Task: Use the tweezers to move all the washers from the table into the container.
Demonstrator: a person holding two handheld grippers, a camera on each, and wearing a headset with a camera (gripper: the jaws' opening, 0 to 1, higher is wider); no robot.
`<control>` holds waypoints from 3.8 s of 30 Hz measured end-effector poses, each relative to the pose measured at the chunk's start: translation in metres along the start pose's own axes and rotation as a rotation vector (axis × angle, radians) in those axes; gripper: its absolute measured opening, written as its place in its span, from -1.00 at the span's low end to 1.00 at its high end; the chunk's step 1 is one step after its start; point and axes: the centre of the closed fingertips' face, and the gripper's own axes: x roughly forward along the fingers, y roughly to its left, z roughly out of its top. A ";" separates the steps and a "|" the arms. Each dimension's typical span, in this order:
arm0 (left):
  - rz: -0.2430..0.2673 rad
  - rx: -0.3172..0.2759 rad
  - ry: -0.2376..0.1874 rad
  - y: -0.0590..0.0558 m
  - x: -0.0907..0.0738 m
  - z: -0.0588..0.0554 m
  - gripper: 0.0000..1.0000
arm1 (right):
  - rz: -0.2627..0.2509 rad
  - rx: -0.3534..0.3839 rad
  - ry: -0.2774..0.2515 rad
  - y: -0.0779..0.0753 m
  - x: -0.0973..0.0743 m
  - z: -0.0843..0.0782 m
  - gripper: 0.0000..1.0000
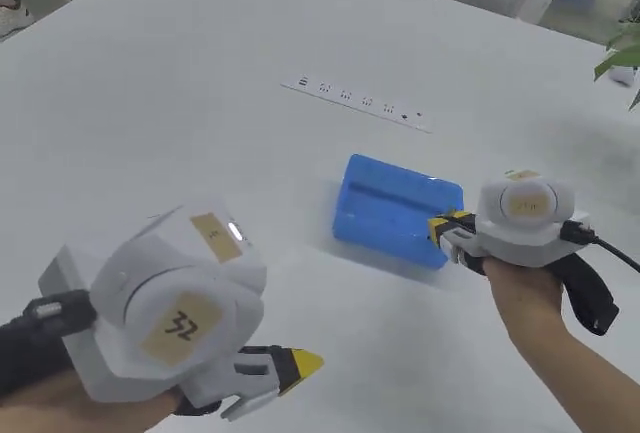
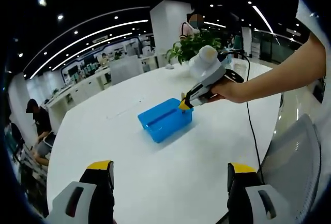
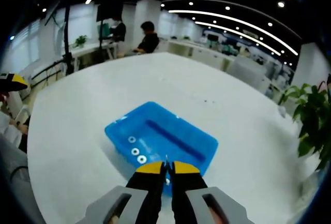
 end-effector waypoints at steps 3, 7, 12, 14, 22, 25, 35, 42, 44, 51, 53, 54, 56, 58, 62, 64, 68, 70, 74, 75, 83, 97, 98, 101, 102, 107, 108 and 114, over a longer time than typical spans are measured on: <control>-0.036 0.024 -0.050 -0.002 -0.003 0.023 0.82 | -0.003 -0.024 -0.033 -0.001 -0.010 0.012 -0.97; -0.118 0.002 -0.155 -0.007 -0.007 0.058 0.65 | -0.015 -0.013 -0.114 -0.004 -0.031 0.033 -0.97; -0.261 0.049 -0.210 -0.020 -0.005 0.083 0.25 | 0.081 0.045 -0.198 0.019 -0.070 0.049 -0.97; -0.295 0.040 -0.217 -0.023 -0.004 0.088 0.07 | 0.115 0.051 -0.208 0.028 -0.084 0.048 -0.97; -0.499 0.055 -0.222 -0.056 0.002 0.103 -0.17 | 0.273 0.039 -0.254 0.082 -0.136 0.048 -0.97; -0.560 0.047 -0.220 -0.066 0.007 0.104 -0.31 | 0.326 -0.022 -0.245 0.103 -0.150 0.041 -0.97; -0.841 0.071 -0.243 -0.098 -0.004 0.110 -0.83 | 0.414 -0.126 -0.196 0.144 -0.172 0.016 -0.97; -0.945 0.137 -0.241 -0.110 -0.011 0.102 -0.93 | 0.472 -0.154 -0.164 0.158 -0.180 0.008 -0.97; -0.973 0.159 -0.250 -0.115 -0.014 0.101 -0.96 | 0.483 -0.173 -0.154 0.161 -0.181 0.006 -0.97; -1.026 0.224 -0.224 -0.129 -0.012 0.091 -0.95 | 0.495 -0.191 -0.139 0.163 -0.181 0.003 -0.97; -1.019 0.236 -0.228 -0.128 -0.011 0.091 -1.00 | 0.497 -0.194 -0.138 0.163 -0.181 0.003 -0.97; -1.015 0.239 -0.233 -0.128 -0.009 0.091 -1.00 | 0.497 -0.191 -0.138 0.163 -0.180 0.002 -0.97; -1.000 0.251 -0.246 -0.126 -0.007 0.091 -1.00 | 0.493 -0.188 -0.135 0.162 -0.178 0.001 -0.97; -0.992 0.245 -0.249 -0.124 -0.004 0.091 -1.00 | 0.490 -0.179 -0.132 0.160 -0.177 -0.001 -0.97; -0.950 0.249 -0.252 -0.117 0.001 0.092 -1.00 | 0.496 -0.150 -0.136 0.160 -0.174 0.000 -0.94; -0.933 0.247 -0.246 -0.113 0.005 0.093 -1.00 | 0.490 -0.113 -0.147 0.159 -0.171 0.001 -0.92; -0.950 0.177 -0.287 -0.106 0.001 0.105 -1.00 | 0.470 -0.068 -0.186 0.157 -0.168 0.002 -0.86; -0.956 0.176 -0.299 -0.104 -0.002 0.111 -1.00 | 0.465 -0.057 -0.186 0.158 -0.165 -0.003 -0.81; -0.957 0.221 -0.274 -0.105 0.001 0.108 -1.00 | 0.457 0.001 -0.209 0.155 -0.162 -0.003 -0.86; -0.955 0.230 -0.267 -0.106 0.002 0.106 -1.00 | 0.455 0.007 -0.205 0.153 -0.160 -0.005 -0.86; -0.851 0.288 -0.233 -0.098 0.023 0.084 -1.00 | 0.376 -0.204 -0.088 0.134 -0.142 -0.030 -0.87; -0.647 0.518 -0.039 -0.078 0.087 0.007 -1.00 | 0.359 -0.363 0.101 0.117 -0.070 -0.072 -0.84; -0.646 0.531 -0.005 -0.076 0.094 -0.001 -1.00 | 0.360 -0.360 0.111 0.116 -0.067 -0.074 -0.83; -0.632 0.534 0.035 -0.068 0.110 -0.012 -1.00 | 0.351 -0.371 0.132 0.114 -0.056 -0.079 -0.83; -0.628 0.535 0.042 -0.067 0.114 -0.014 -1.00 | 0.347 -0.369 0.141 0.113 -0.053 -0.080 -0.83; -0.624 0.564 0.106 -0.062 0.133 -0.034 -1.00 | 0.331 -0.292 0.167 0.110 -0.041 -0.089 -0.81; -0.630 0.576 0.140 -0.061 0.137 -0.041 -1.00 | 0.332 -0.292 0.167 0.111 -0.040 -0.091 -0.80; -0.647 0.607 0.219 -0.063 0.149 -0.062 -1.00 | 0.307 -0.200 0.188 0.112 -0.036 -0.102 -0.76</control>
